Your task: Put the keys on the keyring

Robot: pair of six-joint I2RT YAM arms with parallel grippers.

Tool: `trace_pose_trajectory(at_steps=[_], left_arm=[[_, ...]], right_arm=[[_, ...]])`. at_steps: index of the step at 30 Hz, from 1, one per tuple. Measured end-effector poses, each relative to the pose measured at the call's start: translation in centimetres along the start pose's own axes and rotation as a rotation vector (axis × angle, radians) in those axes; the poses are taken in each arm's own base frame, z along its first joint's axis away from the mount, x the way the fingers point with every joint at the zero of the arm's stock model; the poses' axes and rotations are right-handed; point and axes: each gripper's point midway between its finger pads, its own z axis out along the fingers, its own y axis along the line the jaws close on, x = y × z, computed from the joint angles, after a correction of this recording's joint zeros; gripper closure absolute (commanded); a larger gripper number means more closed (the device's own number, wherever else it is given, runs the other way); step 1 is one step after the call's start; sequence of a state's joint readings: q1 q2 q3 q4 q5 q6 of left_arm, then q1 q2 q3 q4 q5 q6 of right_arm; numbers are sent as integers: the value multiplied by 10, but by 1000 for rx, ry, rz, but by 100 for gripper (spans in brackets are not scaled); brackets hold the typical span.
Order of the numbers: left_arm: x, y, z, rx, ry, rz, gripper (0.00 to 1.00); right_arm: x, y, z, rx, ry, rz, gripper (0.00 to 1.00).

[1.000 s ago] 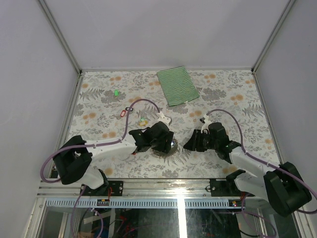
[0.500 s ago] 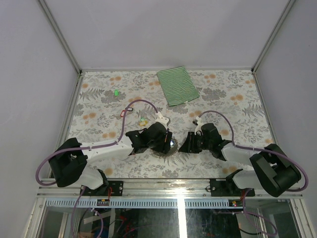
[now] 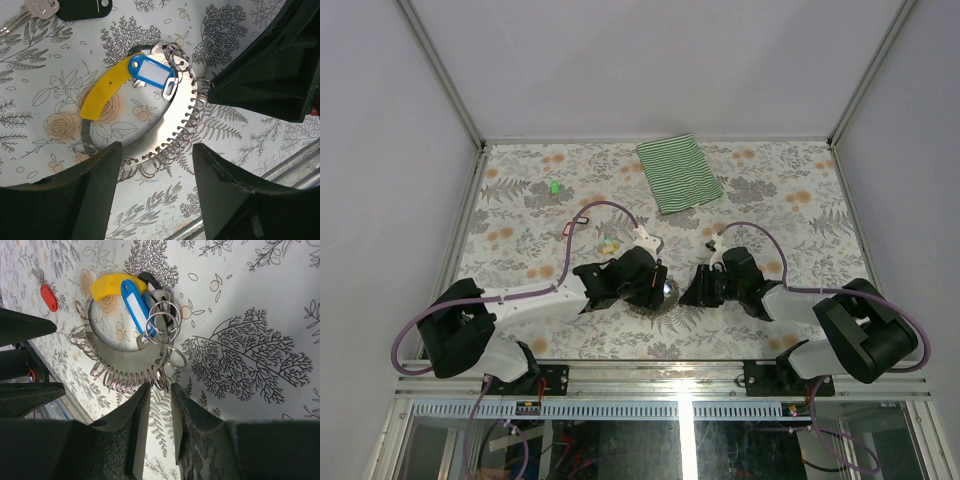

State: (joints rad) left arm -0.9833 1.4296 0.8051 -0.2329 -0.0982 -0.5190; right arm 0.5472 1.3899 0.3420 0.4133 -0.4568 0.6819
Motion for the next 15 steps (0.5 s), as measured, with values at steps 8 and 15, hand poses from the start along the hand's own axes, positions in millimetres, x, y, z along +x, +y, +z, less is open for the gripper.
trace_pose_trajectory(at_steps=[8,15], left_arm=[[0,2,0,-9,-3,0,41],[-12,1,-10,-7,-49,-4,33]], right_arm=[[-5,2,4,-6,-5,-6,89],[-15,11,3,-15,-14,-57,100]])
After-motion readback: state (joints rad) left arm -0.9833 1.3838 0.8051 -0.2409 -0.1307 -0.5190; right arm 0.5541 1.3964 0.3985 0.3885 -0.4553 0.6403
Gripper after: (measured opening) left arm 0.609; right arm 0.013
